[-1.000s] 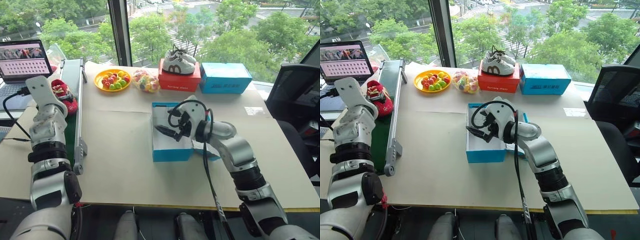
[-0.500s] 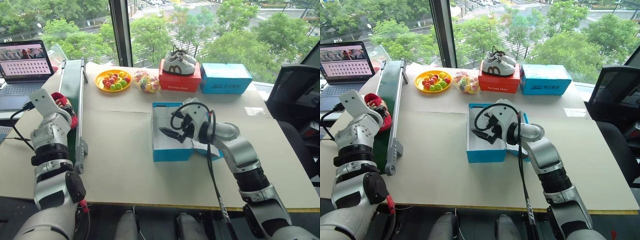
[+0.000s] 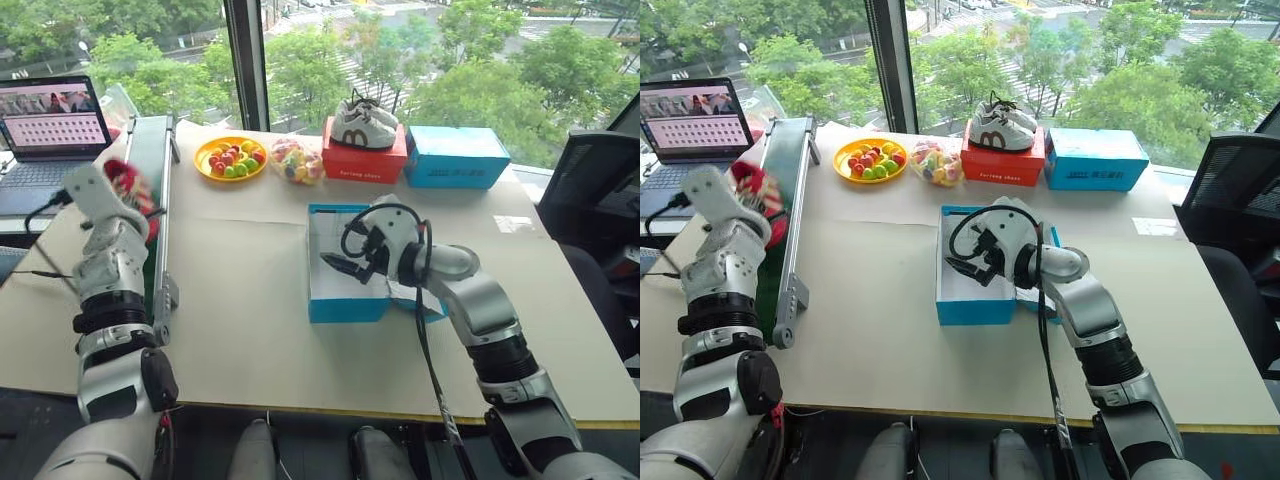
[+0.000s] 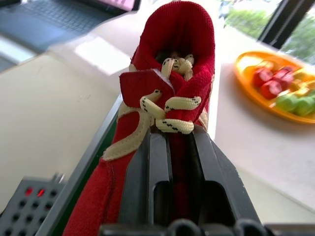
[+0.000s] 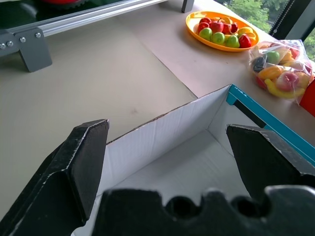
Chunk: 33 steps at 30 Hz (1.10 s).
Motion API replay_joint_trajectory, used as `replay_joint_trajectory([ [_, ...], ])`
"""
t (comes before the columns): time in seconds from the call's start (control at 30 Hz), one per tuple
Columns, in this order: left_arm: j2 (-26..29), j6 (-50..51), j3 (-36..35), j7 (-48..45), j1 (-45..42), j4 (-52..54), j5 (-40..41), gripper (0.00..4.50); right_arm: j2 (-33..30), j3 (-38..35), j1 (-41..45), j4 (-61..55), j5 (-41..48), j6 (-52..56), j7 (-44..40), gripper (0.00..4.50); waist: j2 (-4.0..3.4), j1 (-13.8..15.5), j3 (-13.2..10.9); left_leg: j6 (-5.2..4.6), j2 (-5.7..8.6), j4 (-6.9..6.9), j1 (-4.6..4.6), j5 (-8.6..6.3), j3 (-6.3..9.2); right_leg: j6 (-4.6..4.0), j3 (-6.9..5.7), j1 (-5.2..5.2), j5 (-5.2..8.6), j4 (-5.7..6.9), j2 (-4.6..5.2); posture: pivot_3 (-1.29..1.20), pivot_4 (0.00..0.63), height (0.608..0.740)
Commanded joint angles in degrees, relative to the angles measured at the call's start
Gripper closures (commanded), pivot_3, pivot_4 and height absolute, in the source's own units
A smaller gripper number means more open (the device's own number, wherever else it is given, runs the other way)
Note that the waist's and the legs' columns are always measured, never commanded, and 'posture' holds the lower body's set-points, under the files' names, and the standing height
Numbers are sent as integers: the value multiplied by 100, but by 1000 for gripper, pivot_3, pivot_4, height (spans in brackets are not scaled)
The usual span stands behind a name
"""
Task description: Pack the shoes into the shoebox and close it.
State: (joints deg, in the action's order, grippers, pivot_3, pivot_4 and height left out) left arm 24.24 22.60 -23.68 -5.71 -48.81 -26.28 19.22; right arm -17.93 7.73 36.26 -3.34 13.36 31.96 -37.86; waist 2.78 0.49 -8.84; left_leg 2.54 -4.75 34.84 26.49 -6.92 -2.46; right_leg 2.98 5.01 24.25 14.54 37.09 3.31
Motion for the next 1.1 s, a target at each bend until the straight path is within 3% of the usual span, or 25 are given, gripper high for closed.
replay_joint_trajectory([
  [0.03, -290, 342, 649, -1033, -128, 1383, 619, 4489, 369, -849, 349, -109, 833, 516, 343, 0, 0, 16, 0, 0, 1, 0, 1, 0, 0, 1, 1, 0, 0, 0, 1, 0, 150, 740],
  [0.13, -461, 666, 818, -1183, -102, 1825, 843, 4489, 671, -1306, 464, -61, 1355, 923, 606, 0, 0, -5, 0, -2, 0, 1, -1, 1, 0, 1, 2, -1, -1, 2, 0, 0, 150, 740],
  [0.27, -1089, 1158, 1210, -1218, -134, 2458, 1307, 4489, 1216, -2907, 1178, 705, 2704, 1635, 1802, 0, -1, -110, 0, -11, -1, 2, -8, 6, 5, -1, 6, -4, -4, 9, -3, 0, 150, 740],
  [0.33, -1354, 1320, 1314, -1170, -125, 2666, 1441, 4489, 1289, -3252, 1294, 849, 3078, 1948, 2112, 0, -1, -113, 0, -17, 0, 3, -7, 10, 10, 2, 4, -9, -7, 5, -2, 0, 150, 740],
  [0.63, -2332, 1976, 1247, -610, -17, 2891, 2087, 4489, 1370, -3532, 1369, 598, 4117, 2542, 2660, 0, -8, -187, -2, -25, 5, 3, -7, 9, 21, 3, 6, -10, -7, 5, -3, 0, 150, 740],
  [0.83, -2479, 2157, 1308, -479, 37, 3006, 2227, 4489, 1373, -3472, 1296, 487, 4358, 2507, 2870, 0, -8, -188, -2, -28, 9, 4, -7, 11, 28, 4, 5, -12, -7, 5, -3, 0, 150, 740],
  [0.97, -2471, 2144, 1317, -460, 23, 2991, 2259, 4500, 1381, -3483, 1277, 443, 4476, 2418, 2986, 1037, -8, -179, -2, -28, 9, 2, -6, 11, 29, 5, 5, -11, -7, 4, -3, 0, 150, 740],
  [1.1, -2441, 2167, 1298, -451, 63, 3023, 2283, 4500, 1366, -3497, 1293, 447, 4571, 2362, 3073, 2430, -8, -178, -2, -28, 9, 3, -6, 11, 30, 5, 5, -11, -7, 3, -3, 0, 150, 740],
])
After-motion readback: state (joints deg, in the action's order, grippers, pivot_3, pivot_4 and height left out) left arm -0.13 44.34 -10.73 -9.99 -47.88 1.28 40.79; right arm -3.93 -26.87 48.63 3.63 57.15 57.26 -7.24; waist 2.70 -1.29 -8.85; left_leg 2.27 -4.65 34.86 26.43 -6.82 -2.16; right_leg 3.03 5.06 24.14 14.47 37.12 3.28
